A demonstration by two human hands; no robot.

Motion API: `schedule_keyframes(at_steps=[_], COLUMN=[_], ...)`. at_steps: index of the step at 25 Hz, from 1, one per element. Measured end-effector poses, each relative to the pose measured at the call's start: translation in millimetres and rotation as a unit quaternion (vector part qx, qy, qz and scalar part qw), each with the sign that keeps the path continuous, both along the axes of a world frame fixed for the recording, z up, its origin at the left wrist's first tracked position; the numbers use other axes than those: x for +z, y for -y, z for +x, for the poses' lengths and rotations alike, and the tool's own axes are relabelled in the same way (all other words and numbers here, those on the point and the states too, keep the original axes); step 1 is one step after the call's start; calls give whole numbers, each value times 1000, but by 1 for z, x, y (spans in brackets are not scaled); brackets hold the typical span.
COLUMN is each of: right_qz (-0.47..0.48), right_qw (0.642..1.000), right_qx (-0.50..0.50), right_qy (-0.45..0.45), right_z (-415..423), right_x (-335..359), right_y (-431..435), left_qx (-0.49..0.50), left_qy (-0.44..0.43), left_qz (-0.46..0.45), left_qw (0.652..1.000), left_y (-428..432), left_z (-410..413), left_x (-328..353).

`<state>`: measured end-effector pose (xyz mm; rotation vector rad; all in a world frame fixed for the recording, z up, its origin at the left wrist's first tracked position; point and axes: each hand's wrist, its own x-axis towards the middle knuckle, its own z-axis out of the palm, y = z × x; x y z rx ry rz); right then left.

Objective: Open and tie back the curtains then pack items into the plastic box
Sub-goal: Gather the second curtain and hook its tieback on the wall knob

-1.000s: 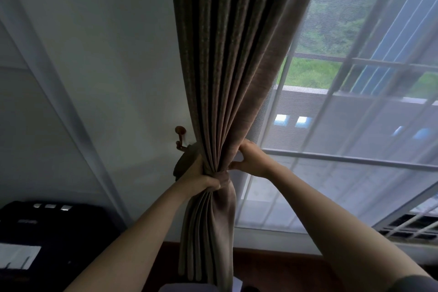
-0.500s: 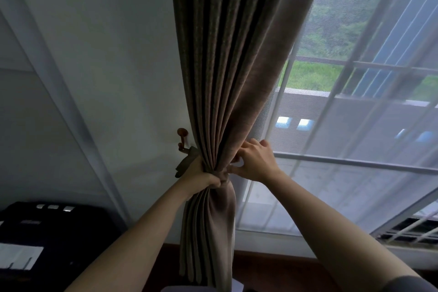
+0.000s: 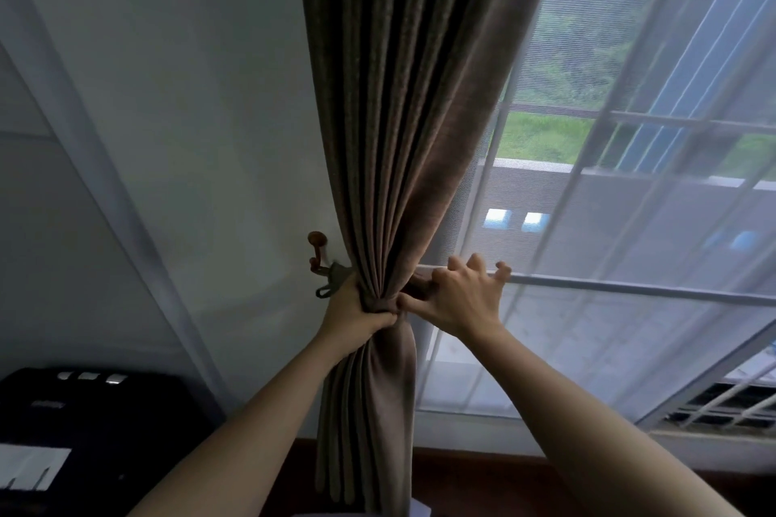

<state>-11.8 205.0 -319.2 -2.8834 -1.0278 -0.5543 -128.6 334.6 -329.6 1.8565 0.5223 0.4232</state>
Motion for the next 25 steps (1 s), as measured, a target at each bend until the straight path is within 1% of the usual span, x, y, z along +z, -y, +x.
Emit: schedule_keyframes(at_steps=[2,5,7,9,11,12,13,14,15,17,18,20,22,25], right_qz=[-13,-62,-81,-57,18,56,83,103,122,145,144,134,125,84], right_qw=[1000,993,991,991,983,976,971,968,966,963,964,968,970,974], right_qx=[-24,-73,-43,13,60,74,82,88,93,101,102,89,74,73], right_qy=[-5,-73,-93,-122,-173,-197,-210,-212,-210,-205,-200,-194,-195,-197], right_z=[-4,-2,0,3,8,10,11,11,10,6,5,7,8,4], right_x=[5,7,0,-4,-3,-1,0,2,2,1,2,6,9,4], right_y=[2,12,22,29,30,29,28,28,27,27,26,23,20,18], left_qx=[18,31,20,-21,-45,-27,3,31,39,-8,-33,-51,-50,-34], left_qy=[5,12,6,-13,-26,-27,-33,-50,-85,-139,-151,-156,-157,-187], left_qz=[20,48,36,-27,-142,-194,-225,-235,-210,-158,-144,-106,-40,61], left_qw=[1000,998,999,999,989,980,974,970,973,978,978,981,986,980], left_y=[4,10,10,4,-7,-15,-24,-33,-40,-46,-46,-45,-47,-50], left_z=[2,3,5,4,1,2,4,6,9,13,15,20,28,30], left_x=[-2,-4,-2,0,4,6,9,14,21,34,42,55,61,59])
